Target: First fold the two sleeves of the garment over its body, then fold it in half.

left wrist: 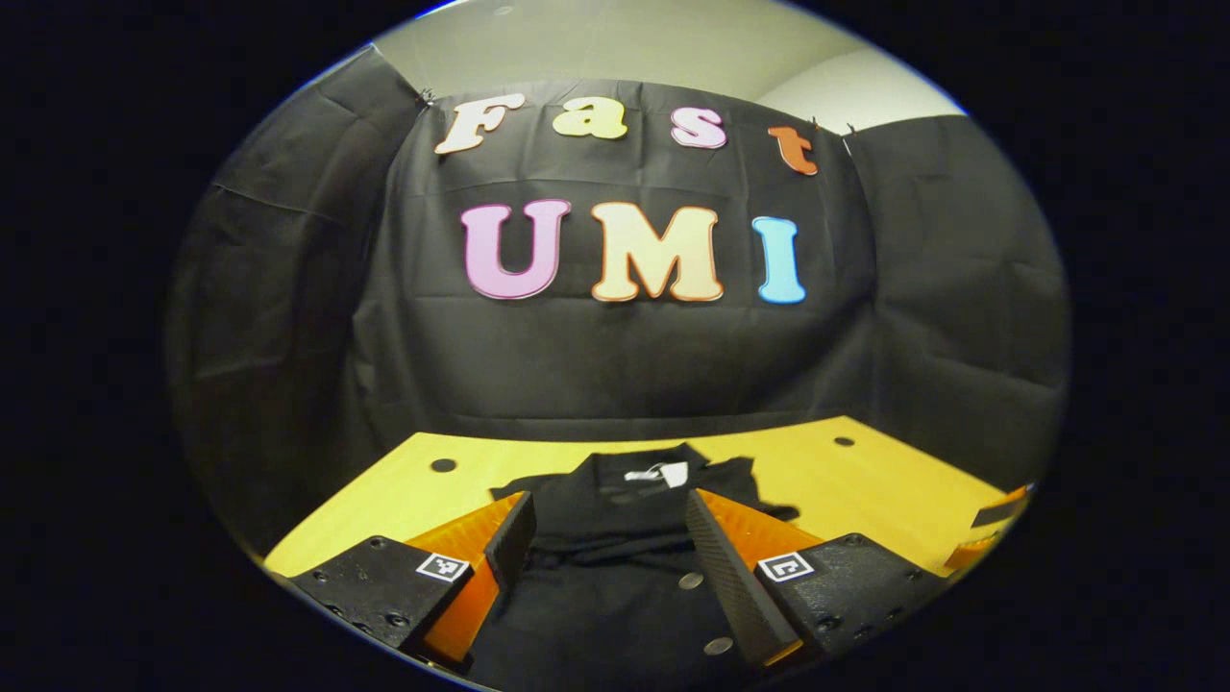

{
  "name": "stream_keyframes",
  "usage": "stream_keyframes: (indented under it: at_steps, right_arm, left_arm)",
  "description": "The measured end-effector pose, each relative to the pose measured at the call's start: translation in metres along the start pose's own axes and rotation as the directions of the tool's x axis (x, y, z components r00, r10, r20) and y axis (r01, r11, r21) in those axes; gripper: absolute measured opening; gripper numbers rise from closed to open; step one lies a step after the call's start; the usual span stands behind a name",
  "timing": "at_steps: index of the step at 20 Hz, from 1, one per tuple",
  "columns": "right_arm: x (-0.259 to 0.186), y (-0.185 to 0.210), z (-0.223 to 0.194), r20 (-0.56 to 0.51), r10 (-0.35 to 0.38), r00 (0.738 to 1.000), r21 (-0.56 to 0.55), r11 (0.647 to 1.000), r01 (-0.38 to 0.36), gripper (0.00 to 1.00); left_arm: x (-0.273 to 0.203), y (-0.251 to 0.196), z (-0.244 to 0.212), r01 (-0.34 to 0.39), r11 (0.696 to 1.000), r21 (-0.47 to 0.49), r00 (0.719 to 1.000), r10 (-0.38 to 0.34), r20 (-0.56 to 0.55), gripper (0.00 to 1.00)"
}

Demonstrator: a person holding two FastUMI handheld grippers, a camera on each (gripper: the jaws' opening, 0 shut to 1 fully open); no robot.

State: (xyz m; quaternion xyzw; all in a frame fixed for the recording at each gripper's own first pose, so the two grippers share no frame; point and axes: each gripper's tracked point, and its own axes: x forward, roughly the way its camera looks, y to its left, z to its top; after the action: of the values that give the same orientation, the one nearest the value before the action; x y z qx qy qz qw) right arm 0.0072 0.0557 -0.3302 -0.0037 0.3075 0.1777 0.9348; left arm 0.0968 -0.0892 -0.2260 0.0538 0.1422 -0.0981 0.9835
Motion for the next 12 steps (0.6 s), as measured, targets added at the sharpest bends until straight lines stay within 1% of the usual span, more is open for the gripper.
stream_keyframes:
  at_steps: [4,5,6,8,12]
  right_arm:
    - [0.005,0.013,-0.023,-0.032,0.031,0.999,-0.04,0.999,-0.032,0.99]
    - [0.006,0.016,-0.029,-0.041,0.039,0.998,-0.05,0.998,-0.041,0.96]
    - [0.006,0.018,-0.034,-0.048,0.045,0.998,-0.059,0.997,-0.048,0.99]
    - [0.008,0.02,-0.045,-0.068,0.054,0.996,-0.071,0.996,-0.059,0.99]
    - [0.009,0.018,-0.073,-0.119,0.055,0.991,-0.088,0.994,-0.065,0.99]
  left_arm:
    - [-0.046,0.03,-0.048,-0.061,0.998,0.001,0.995,0.06,-0.083,0.92]
    - [-0.056,0.036,-0.058,-0.077,0.997,-0.005,0.992,0.076,-0.1,0.92]
    - [-0.065,0.039,-0.067,-0.088,0.996,-0.014,0.99,0.085,-0.116,0.92]
    - [-0.082,0.043,-0.088,-0.104,0.994,-0.024,0.983,0.099,-0.155,0.93]
    - [-0.111,0.046,-0.128,-0.118,0.993,0.001,0.967,0.115,-0.228,0.93]
